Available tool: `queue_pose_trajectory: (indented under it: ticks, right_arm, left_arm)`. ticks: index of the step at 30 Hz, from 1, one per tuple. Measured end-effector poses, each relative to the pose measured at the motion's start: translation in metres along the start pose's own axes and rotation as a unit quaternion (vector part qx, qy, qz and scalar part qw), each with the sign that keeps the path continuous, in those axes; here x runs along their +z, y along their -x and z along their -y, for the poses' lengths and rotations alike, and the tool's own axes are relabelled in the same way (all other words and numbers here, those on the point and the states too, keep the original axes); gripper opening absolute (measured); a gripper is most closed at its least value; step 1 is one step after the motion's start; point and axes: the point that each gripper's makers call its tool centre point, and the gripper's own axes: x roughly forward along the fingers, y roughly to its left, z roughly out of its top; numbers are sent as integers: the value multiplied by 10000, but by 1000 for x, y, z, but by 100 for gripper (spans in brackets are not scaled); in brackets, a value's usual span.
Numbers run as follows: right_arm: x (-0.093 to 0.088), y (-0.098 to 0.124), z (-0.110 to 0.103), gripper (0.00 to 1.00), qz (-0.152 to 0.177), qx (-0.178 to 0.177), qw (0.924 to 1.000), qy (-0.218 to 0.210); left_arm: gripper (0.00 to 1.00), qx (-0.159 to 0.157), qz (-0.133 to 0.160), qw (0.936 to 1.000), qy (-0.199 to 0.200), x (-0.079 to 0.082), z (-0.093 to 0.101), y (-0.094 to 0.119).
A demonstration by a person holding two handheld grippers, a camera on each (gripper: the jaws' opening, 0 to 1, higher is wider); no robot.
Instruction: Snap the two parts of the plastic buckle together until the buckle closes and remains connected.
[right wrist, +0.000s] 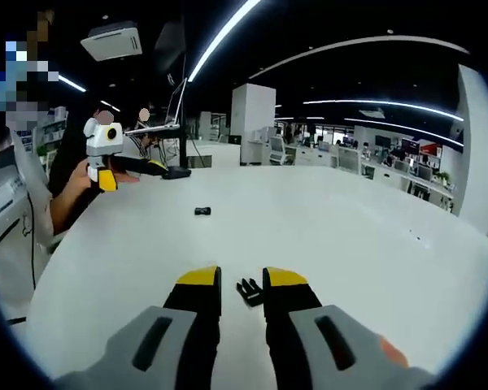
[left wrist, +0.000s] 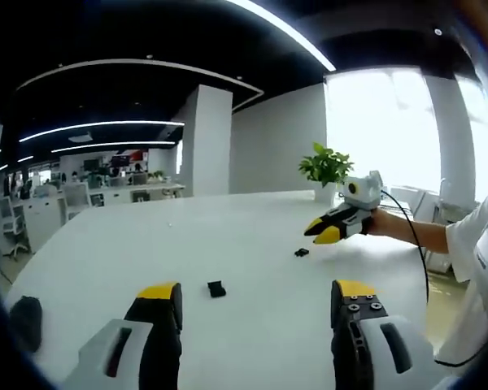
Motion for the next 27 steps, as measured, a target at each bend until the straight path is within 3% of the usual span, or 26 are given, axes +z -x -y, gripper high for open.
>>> queue_pose_trajectory:
  ticks: [4, 8, 14, 18, 27]
  right_arm:
    - [7, 5, 1, 18, 137, -49, 9999, -45]
    - [10, 8, -2, 18, 273, -57, 9995, -127]
    - [12, 14, 0, 18, 412, -124, 9990, -139]
    - [13, 16, 1, 18, 431, -135, 9989, -139]
    - [27, 21, -4, 18, 581, -136, 9982, -75]
  left_arm:
    - [81, -116, -187, 9998, 18, -4, -9, -9]
    - [80, -98, -243, 9996, -63, -8, -17, -18]
    - [79, -229, -144, 9995, 184, -4, -19, -30]
    - [79, -28, -457, 9988, -199, -11, -29, -38]
    - [80, -136, -608, 9978, -238, -16, -35, -63]
